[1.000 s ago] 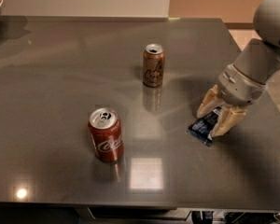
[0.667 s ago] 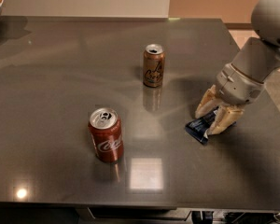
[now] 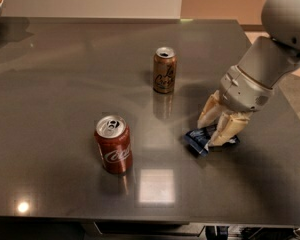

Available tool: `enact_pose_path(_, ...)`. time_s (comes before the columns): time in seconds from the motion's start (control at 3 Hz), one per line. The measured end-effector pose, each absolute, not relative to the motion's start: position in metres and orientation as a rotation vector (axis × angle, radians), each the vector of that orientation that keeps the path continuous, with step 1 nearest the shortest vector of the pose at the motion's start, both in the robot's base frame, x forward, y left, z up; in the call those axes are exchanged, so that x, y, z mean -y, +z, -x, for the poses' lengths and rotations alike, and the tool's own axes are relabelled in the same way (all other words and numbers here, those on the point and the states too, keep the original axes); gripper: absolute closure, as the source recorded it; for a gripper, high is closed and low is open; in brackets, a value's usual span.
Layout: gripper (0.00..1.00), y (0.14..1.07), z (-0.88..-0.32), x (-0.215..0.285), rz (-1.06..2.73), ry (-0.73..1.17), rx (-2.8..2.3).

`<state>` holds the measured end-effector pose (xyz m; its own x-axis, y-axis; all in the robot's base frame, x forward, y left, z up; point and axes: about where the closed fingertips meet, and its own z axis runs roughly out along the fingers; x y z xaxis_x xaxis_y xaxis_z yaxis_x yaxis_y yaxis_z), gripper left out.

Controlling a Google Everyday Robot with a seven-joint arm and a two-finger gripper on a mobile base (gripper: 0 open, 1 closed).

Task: Move rxbar blueberry near coke can

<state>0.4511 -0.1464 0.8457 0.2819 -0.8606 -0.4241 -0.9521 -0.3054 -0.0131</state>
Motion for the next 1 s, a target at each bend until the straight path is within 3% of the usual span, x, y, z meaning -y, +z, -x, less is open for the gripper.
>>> enact_pose_path(1.0, 1.00, 0.853, -0.430, 0.083, 2.187, 0.465, -1.723)
